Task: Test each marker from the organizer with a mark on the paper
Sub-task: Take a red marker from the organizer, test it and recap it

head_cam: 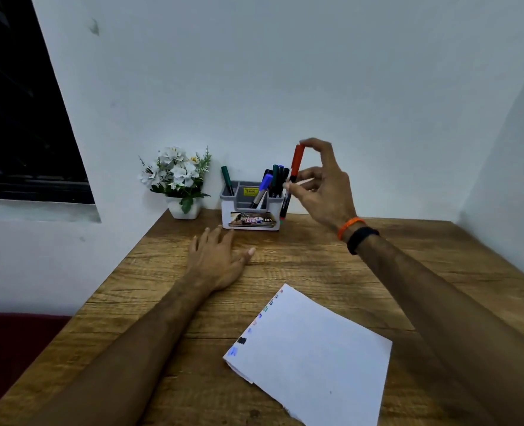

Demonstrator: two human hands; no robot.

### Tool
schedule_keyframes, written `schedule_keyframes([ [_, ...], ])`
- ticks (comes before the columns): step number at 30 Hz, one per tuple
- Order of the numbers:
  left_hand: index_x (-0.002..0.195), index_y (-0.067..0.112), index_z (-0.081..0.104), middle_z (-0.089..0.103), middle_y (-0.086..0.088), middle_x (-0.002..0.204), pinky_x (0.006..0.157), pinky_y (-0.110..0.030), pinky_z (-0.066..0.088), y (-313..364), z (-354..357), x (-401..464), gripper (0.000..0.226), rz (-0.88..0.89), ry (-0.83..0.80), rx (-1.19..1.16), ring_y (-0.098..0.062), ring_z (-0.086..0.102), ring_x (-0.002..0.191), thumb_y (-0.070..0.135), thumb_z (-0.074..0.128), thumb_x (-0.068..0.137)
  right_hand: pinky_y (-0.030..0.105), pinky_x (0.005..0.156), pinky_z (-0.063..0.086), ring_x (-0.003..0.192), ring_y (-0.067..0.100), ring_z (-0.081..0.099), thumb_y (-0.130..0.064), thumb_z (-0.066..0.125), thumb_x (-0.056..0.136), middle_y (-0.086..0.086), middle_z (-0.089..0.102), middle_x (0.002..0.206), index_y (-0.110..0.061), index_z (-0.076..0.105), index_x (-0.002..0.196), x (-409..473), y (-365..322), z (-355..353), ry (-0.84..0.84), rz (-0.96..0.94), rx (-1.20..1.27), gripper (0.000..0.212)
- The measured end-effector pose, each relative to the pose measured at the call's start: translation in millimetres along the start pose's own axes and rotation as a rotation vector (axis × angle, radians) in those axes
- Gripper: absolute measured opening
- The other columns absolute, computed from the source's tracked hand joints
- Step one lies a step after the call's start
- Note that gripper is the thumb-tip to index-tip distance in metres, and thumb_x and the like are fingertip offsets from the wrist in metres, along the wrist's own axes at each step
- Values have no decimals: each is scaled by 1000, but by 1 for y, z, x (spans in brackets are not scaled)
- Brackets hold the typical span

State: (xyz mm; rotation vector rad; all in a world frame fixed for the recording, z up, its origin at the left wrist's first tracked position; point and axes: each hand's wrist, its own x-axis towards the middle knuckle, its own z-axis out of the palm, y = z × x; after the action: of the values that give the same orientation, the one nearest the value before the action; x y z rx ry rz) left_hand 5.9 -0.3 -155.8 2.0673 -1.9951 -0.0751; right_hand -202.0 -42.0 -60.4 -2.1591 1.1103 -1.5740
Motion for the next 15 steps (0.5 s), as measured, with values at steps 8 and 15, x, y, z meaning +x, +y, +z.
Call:
schedule_keyframes([
  [8,152,24,22,12,-6,163,120,-50,4,-5,6,5,80,9,-78,43,-25,7,150,73,14,89,13,67,55,62,0,67,-15,79,81,0,74,90,-23,37,139,55,19,27,93,-50,-94,73],
  [15,151,23,25,15,-5,162,120,-48,7,-7,8,6,77,22,-41,51,-24,10,149,71,16,91,35,77,60,67,15,71,-16,76,82,1,76,83,-25,47,126,56,39,45,33,0,-200,53],
])
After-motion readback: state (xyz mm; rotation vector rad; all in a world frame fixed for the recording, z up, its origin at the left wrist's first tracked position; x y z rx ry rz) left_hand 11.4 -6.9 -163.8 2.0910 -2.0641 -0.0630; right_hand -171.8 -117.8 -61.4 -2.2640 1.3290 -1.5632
